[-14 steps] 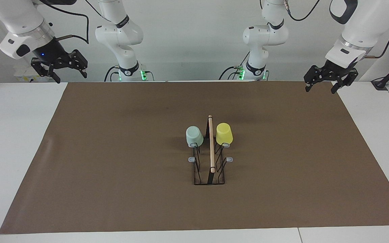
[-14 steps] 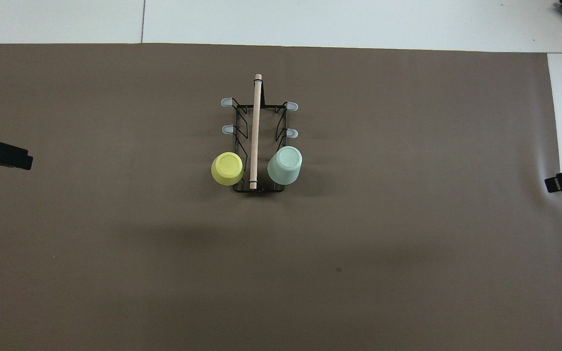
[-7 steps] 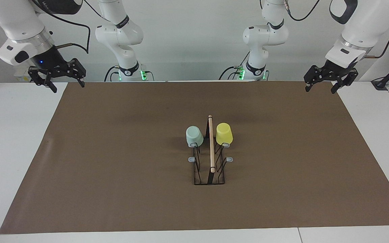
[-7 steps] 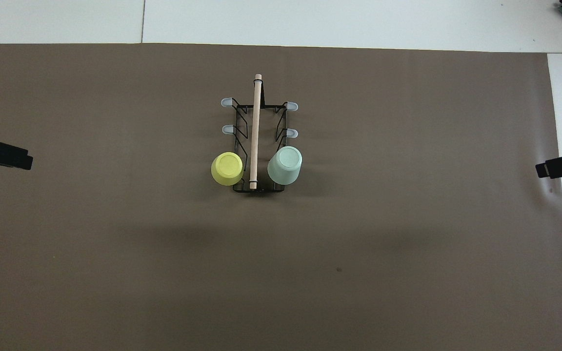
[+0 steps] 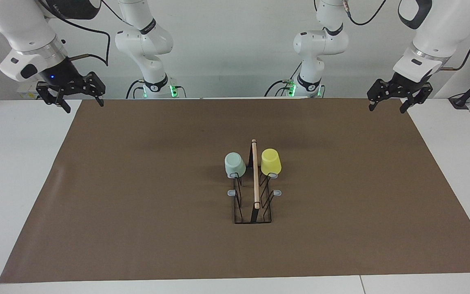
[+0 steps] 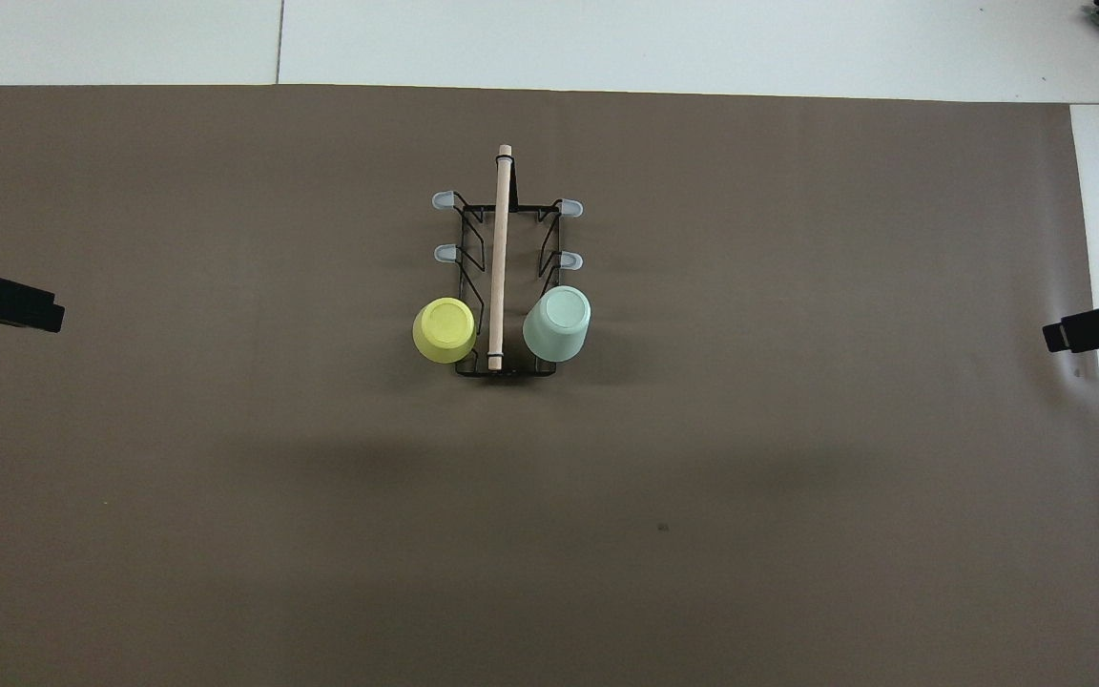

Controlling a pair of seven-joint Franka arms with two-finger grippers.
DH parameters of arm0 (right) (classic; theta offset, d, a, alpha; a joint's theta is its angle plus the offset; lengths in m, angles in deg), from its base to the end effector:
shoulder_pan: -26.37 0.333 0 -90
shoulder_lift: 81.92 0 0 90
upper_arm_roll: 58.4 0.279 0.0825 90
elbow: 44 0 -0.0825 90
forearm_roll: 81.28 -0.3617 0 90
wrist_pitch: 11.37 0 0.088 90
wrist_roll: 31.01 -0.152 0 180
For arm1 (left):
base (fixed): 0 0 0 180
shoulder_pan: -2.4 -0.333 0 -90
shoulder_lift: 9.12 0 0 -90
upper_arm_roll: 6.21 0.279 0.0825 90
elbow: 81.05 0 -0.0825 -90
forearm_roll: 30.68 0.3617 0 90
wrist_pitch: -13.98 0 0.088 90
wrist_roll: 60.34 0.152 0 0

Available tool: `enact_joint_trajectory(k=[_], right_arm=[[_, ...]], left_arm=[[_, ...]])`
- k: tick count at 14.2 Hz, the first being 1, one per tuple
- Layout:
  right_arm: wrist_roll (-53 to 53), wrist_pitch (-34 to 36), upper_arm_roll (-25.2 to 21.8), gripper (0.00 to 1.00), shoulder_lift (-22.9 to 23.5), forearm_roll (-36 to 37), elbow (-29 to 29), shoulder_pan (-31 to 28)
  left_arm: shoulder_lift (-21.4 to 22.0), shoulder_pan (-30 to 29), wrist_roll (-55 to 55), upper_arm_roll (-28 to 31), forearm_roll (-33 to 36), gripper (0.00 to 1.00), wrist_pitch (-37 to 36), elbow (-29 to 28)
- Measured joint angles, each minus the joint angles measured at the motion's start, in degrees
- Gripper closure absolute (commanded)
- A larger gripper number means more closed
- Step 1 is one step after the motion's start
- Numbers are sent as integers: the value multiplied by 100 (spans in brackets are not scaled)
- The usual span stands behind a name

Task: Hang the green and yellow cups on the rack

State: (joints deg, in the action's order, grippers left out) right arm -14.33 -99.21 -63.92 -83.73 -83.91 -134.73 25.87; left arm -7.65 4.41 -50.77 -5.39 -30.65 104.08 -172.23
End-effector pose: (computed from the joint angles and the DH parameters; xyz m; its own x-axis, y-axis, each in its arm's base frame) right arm 0.5167 -0.0480 0.5502 0.9825 0.1864 -0.0041 0.1860 -0.9812 -0.0523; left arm 0.5255 -0.0108 0.5470 0.9824 -0.1867 0.0067 -0.1867 -0.9824 -0.0013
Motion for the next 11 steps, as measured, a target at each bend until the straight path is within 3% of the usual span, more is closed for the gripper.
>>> enact_joint_trajectory(k=[11], right_arm=[[-4,35,71,0,2,180,3,109]], left_arm=[[0,0,0,0,0,0,0,0]])
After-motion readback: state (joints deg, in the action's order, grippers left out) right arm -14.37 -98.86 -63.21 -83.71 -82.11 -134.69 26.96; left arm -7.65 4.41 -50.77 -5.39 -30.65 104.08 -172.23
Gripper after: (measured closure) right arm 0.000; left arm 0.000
